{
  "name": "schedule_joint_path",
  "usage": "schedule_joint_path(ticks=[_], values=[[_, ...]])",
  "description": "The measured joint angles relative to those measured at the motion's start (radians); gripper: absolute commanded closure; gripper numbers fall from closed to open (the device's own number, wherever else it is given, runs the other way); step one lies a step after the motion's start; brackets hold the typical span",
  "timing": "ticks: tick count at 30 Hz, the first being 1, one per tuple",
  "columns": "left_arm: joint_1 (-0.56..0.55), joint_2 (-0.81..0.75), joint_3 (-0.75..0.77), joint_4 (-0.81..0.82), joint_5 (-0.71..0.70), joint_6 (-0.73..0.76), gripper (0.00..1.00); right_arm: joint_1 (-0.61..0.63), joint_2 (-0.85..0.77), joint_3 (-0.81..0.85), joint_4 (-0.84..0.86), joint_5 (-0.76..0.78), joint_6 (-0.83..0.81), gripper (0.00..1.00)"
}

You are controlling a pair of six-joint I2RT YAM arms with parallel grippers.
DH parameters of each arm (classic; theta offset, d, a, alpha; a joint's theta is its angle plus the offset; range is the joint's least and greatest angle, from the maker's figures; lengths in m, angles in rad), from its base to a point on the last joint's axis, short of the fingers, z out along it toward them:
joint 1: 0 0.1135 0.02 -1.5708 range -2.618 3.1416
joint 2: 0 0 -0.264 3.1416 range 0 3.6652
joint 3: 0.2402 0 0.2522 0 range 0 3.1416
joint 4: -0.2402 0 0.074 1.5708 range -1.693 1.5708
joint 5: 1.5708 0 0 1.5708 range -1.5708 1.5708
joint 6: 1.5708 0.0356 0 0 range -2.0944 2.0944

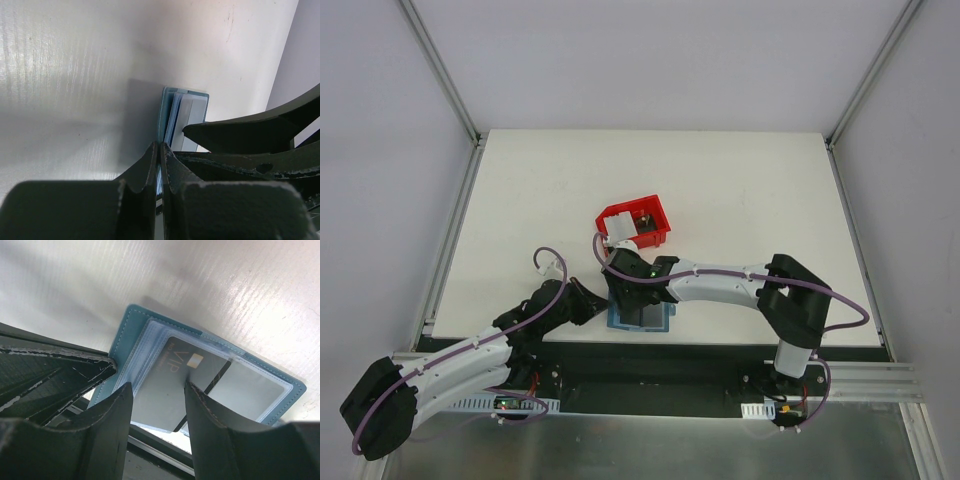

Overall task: Put the credit cards into the card holder
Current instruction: Turn over the card slot in the card holder.

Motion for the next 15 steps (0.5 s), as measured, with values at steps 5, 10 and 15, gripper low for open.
schedule_joint_path(ticks=[5, 10, 15], values=[[0.000, 0.002, 0.000, 0.000, 0.000, 0.000, 1.00, 0.000, 0.000, 0.000, -0.007, 0.011, -0.003, 0.53], [0.000, 0.002, 0.000, 0.000, 0.000, 0.000, 1.00, 0.000, -0.003, 0.000, -0.022, 0.027, -0.006, 0.54], [0.000, 0.003, 0.000, 0.000, 0.000, 0.000, 1.00, 0.001, -0.013, 0.000, -0.034, 0.040, -0.008, 0.54]])
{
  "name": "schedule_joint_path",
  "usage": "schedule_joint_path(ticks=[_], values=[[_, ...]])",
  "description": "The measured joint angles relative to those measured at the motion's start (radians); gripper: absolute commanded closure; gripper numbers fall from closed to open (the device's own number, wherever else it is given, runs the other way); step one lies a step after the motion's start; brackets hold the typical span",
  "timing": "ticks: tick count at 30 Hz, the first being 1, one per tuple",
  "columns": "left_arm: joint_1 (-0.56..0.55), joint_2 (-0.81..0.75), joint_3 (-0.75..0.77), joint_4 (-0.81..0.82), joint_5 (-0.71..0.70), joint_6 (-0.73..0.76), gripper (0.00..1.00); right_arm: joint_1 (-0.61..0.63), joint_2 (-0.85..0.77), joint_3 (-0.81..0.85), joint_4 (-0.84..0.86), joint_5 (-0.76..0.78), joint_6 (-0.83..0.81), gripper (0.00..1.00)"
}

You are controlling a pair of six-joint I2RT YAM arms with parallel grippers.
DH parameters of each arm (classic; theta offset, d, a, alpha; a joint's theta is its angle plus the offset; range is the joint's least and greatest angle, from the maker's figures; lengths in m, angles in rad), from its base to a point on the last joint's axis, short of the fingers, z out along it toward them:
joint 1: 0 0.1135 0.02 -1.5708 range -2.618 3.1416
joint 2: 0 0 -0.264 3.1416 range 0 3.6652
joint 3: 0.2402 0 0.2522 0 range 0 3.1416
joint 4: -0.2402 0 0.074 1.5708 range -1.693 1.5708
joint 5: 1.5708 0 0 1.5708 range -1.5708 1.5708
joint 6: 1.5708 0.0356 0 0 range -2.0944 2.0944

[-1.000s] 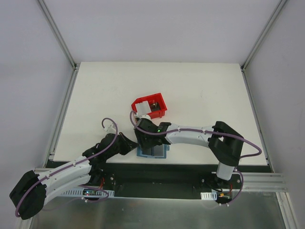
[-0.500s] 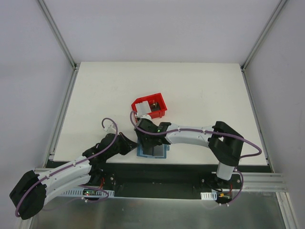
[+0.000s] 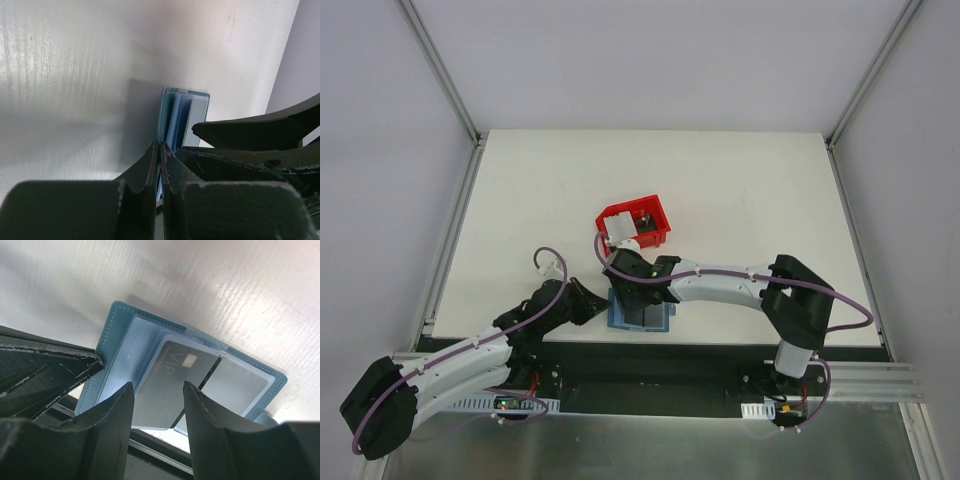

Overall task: Put the credit cards into the card holder
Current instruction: Turn over the card slot in the card holder.

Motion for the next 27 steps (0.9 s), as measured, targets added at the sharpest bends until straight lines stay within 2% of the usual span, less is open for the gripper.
schedule_joint_path(ticks=[11, 14, 27], values=[[0.000, 0.007, 0.000, 0.000, 0.000, 0.000, 1.00, 0.001, -0.029, 0.000, -0.024, 0.021, -0.006, 0.55], [0.000, 0.008, 0.000, 0.000, 0.000, 0.000, 1.00, 0.001, -0.032, 0.000, -0.024, 0.022, -0.007, 0.60], [0.000, 0.013, 0.000, 0.000, 0.000, 0.000, 1.00, 0.008, -0.062, 0.000, -0.078, 0.059, -0.010, 0.57]])
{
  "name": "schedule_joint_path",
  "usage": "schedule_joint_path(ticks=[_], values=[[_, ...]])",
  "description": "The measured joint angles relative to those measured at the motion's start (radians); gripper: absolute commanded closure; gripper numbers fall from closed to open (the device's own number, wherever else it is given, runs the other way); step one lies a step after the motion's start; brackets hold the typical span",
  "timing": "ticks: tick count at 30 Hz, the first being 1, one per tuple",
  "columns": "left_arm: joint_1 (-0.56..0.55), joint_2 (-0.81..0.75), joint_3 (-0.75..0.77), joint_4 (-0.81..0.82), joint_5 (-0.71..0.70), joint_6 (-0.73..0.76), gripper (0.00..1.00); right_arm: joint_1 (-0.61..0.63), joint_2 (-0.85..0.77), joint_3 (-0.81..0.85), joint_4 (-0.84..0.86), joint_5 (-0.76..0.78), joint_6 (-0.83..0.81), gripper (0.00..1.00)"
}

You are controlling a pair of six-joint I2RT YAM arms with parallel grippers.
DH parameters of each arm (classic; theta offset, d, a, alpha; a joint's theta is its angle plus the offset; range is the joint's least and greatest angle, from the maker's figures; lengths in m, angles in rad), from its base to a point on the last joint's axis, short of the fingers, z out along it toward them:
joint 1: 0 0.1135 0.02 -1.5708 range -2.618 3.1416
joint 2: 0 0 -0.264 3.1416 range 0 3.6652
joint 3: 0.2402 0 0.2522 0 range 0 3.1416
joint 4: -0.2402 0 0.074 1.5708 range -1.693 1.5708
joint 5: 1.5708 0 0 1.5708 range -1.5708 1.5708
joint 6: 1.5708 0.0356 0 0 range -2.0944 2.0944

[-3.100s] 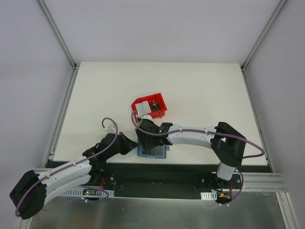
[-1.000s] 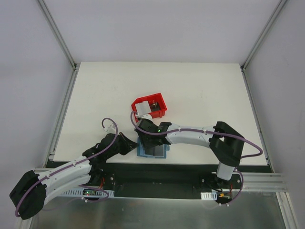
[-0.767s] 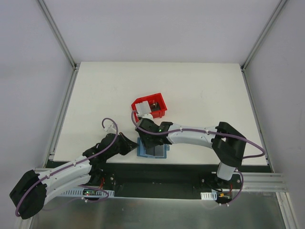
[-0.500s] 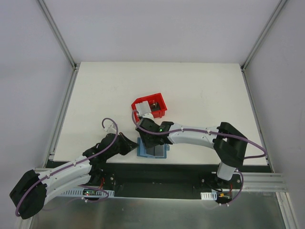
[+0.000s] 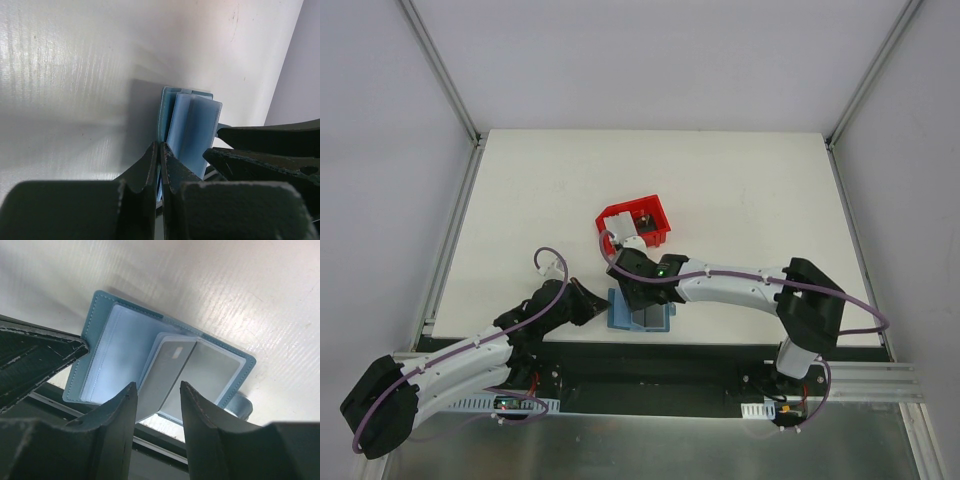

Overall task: Put the credit cards into the card holder
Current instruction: Turn over the card slot in the card holder.

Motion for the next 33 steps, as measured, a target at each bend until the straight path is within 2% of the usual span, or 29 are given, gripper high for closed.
schedule_joint_path(ticks=[15, 33], values=[[0.000, 0.000, 0.000, 0.000, 0.000, 0.000, 1.00, 0.023, 0.002, 0.045, -0.106, 0.066, -0.005, 0.57], [0.000, 0.000, 0.000, 0.000, 0.000, 0.000, 1.00, 0.059, 0.082, 0.138, -0.189, 0.133, -0.031, 0.60]])
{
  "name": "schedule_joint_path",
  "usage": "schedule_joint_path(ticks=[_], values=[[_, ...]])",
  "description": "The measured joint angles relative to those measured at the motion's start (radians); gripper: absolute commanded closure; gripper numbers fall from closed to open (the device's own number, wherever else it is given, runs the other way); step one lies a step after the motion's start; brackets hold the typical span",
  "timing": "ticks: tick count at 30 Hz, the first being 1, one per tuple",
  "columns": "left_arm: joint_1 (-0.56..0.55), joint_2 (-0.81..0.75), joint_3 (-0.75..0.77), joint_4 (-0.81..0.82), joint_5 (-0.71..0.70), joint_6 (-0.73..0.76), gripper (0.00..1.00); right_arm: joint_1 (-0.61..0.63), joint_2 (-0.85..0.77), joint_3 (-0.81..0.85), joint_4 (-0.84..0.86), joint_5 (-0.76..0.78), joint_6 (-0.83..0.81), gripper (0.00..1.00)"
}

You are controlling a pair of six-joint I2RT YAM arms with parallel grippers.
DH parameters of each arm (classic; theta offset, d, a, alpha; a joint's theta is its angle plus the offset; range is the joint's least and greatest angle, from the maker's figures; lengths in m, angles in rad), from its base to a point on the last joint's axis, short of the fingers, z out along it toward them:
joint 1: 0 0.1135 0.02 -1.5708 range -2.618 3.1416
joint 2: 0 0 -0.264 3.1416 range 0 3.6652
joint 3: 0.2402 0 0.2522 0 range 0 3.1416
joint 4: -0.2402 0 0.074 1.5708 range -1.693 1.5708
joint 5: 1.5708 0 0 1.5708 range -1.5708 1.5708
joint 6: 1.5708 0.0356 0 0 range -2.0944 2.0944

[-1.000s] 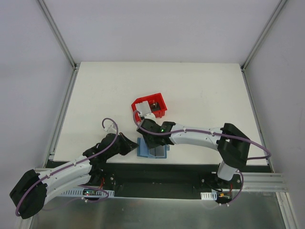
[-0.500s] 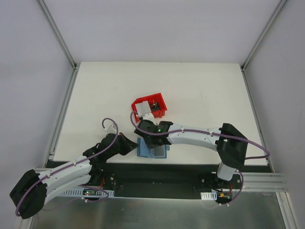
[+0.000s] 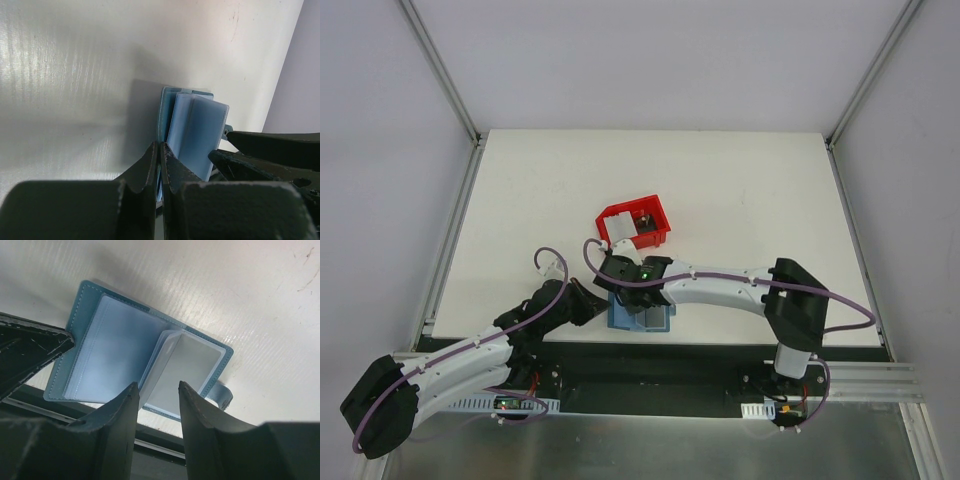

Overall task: Put the credit cards into the card holder
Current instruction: Turn over the card slot in the card holder.

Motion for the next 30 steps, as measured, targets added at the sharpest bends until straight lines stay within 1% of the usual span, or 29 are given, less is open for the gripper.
schedule_joint_path(ticks=[9, 12, 30], values=[[0.000, 0.000, 0.000, 0.000, 0.000, 0.000, 1.00, 0.001, -0.036, -0.024, -0.027, 0.027, 0.010, 0.61], [0.000, 0.000, 0.000, 0.000, 0.000, 0.000, 1.00, 0.001, -0.040, -0.032, -0.031, 0.033, 0.011, 0.62], [0.000, 0.000, 0.000, 0.000, 0.000, 0.000, 1.00, 0.001, -0.034, -0.039, -0.049, 0.021, 0.010, 0.63]])
